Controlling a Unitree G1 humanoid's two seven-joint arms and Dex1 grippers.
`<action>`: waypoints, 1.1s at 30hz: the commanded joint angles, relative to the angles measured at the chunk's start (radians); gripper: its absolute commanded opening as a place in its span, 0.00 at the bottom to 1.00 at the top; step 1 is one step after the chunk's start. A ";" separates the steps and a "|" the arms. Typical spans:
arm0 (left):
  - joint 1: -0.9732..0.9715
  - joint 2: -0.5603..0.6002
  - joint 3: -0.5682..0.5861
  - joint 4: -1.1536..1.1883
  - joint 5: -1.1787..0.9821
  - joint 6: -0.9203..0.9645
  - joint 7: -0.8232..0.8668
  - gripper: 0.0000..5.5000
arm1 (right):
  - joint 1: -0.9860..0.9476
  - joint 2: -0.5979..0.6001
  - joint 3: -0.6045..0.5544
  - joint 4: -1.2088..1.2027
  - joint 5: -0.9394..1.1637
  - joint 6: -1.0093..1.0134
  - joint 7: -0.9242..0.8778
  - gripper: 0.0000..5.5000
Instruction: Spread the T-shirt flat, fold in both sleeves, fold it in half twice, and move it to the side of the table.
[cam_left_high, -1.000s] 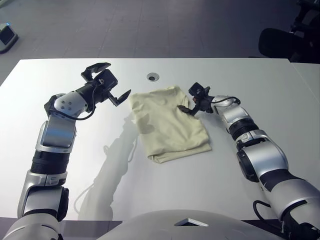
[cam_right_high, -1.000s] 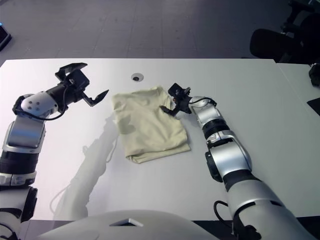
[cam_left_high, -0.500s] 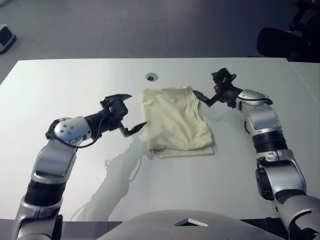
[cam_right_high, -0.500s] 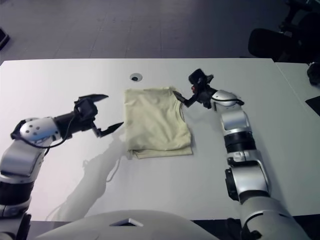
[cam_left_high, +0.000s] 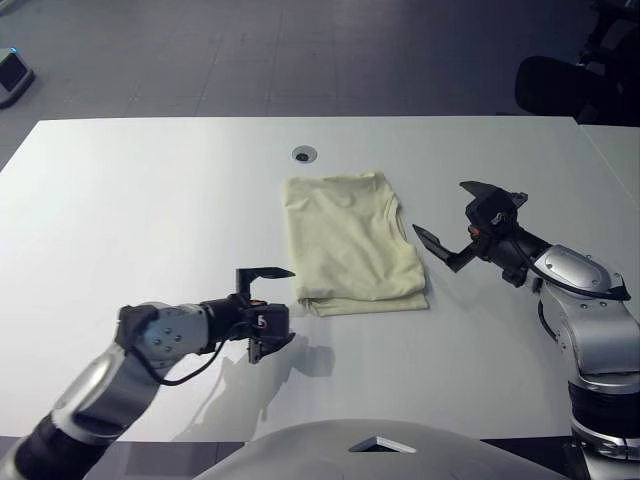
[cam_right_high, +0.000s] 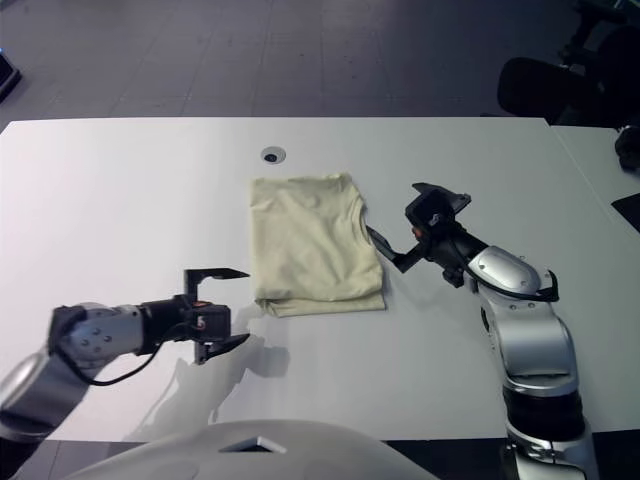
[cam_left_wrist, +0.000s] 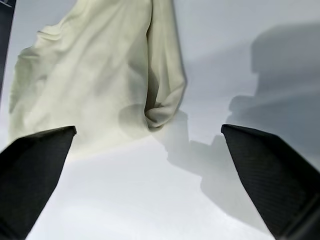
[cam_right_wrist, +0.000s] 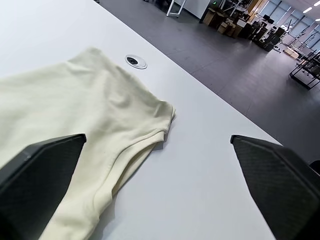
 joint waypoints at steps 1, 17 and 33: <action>0.025 -0.034 -0.064 0.058 0.157 -0.019 0.072 0.91 | 0.042 -0.098 0.018 -0.051 -0.008 -0.026 0.062 0.98; -0.015 -0.132 -0.128 0.162 0.241 -0.062 0.066 0.40 | 0.218 -0.415 0.128 -0.137 -0.128 -0.264 0.291 0.98; 0.038 -0.053 -0.036 0.076 0.167 -0.054 -0.069 0.00 | 0.284 -0.378 0.317 -0.148 -0.415 -0.441 0.208 0.98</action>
